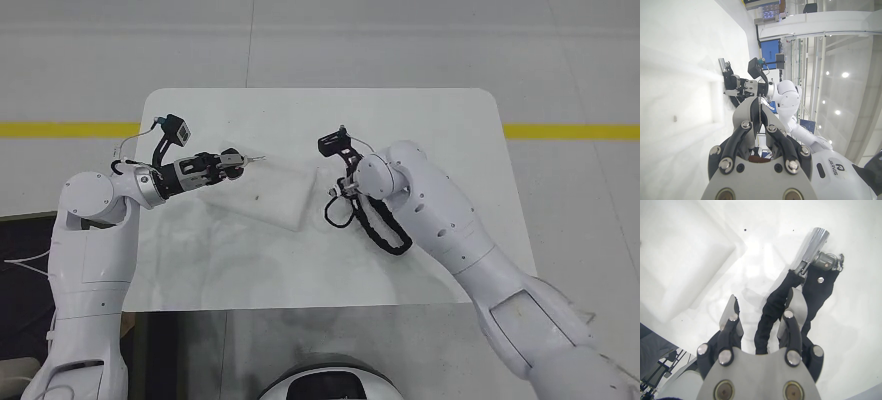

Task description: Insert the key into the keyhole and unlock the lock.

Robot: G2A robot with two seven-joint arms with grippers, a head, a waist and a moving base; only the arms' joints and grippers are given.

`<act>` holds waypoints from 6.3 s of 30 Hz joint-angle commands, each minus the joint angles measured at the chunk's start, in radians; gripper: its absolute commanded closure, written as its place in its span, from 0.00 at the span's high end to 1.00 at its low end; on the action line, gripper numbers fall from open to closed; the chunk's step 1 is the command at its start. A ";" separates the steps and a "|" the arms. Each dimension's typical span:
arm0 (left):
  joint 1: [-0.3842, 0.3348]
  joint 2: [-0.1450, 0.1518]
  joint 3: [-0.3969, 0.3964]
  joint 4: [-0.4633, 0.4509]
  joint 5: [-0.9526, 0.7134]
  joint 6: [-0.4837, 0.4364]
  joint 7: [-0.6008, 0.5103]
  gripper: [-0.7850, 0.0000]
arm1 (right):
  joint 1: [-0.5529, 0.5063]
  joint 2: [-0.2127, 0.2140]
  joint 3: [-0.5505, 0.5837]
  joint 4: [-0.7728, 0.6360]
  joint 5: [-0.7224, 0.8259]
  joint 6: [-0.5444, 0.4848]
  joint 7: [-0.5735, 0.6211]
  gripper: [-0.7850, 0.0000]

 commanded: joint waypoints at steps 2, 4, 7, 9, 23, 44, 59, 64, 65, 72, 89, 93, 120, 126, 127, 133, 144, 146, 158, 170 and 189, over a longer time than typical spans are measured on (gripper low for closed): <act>0.000 0.000 0.000 0.000 0.000 0.000 0.000 0.00 | 0.006 -0.020 0.013 0.037 -0.023 0.020 -0.016 0.44; 0.000 0.000 0.000 0.000 0.000 0.000 0.000 0.00 | 0.010 -0.033 0.024 0.057 -0.043 0.034 -0.023 0.45; 0.000 0.000 0.000 0.000 0.000 0.000 0.000 0.00 | 0.015 -0.052 0.032 0.086 -0.087 0.061 -0.023 0.47; 0.000 0.000 0.000 0.000 0.000 0.000 0.000 0.00 | 0.017 -0.065 0.038 0.106 -0.115 0.079 -0.029 0.47; 0.000 0.000 0.000 0.000 0.000 0.000 0.000 0.00 | 0.016 -0.123 0.177 0.148 -0.127 0.033 0.016 0.00; 0.000 0.000 0.000 0.000 0.000 0.000 0.000 0.00 | -0.139 0.066 0.538 -0.193 0.329 -0.162 0.067 0.00; 0.162 -0.039 0.091 -0.131 -0.443 0.089 0.143 0.00 | -0.420 0.080 0.707 -0.264 1.241 -0.357 0.082 0.00; 0.157 -0.041 0.096 -0.137 -0.445 0.085 0.145 0.00 | -0.420 0.083 0.698 -0.253 1.309 -0.387 0.131 0.00; 0.157 -0.041 0.096 -0.137 -0.445 0.085 0.145 0.00 | -0.420 0.083 0.698 -0.253 1.309 -0.387 0.131 0.00; 0.242 -0.030 0.091 -0.244 -0.292 0.047 0.103 0.00 | -0.507 0.092 0.679 -0.356 1.234 -0.411 0.102 0.00; 0.247 -0.034 0.124 -0.282 -0.285 -0.023 0.114 0.00 | -0.515 0.107 0.576 -0.404 1.207 -0.444 0.051 0.00; 0.247 -0.035 0.130 -0.286 -0.277 -0.027 0.121 0.00 | -0.510 0.111 0.567 -0.403 1.200 -0.444 0.047 0.00; 0.236 -0.038 0.133 -0.279 -0.282 -0.013 0.128 0.00 | -0.504 0.137 0.531 -0.400 1.211 -0.461 0.008 0.00; 0.237 -0.039 0.130 -0.282 -0.290 -0.022 0.138 0.00 | -0.502 0.142 0.529 -0.398 1.213 -0.463 -0.002 0.00; 0.238 -0.039 0.129 -0.282 -0.290 -0.023 0.139 0.00 | -0.502 0.143 0.528 -0.398 1.214 -0.463 -0.006 0.00; 0.243 -0.041 0.127 -0.287 -0.284 -0.044 0.165 0.00 | -0.509 0.147 0.531 -0.404 1.209 -0.479 -0.049 0.00; 0.299 -0.044 0.112 -0.345 -0.306 -0.071 0.231 0.00 | -0.567 0.152 0.541 -0.464 1.176 -0.478 -0.131 0.00; 0.309 -0.045 0.118 -0.352 -0.296 -0.072 0.243 0.00 | -0.575 0.154 0.541 -0.476 1.169 -0.477 -0.144 0.00; 0.312 -0.046 0.130 -0.358 -0.252 -0.100 0.273 0.00 | -0.570 0.162 0.520 -0.485 1.160 -0.469 -0.158 0.00; 0.306 -0.047 0.131 -0.348 -0.250 -0.102 0.280 0.00 | -0.564 0.169 0.511 -0.479 1.169 -0.471 -0.162 0.00; 0.300 -0.047 0.137 -0.346 -0.248 -0.094 0.269 0.00 | -0.548 0.178 0.486 -0.475 1.180 -0.470 -0.159 0.00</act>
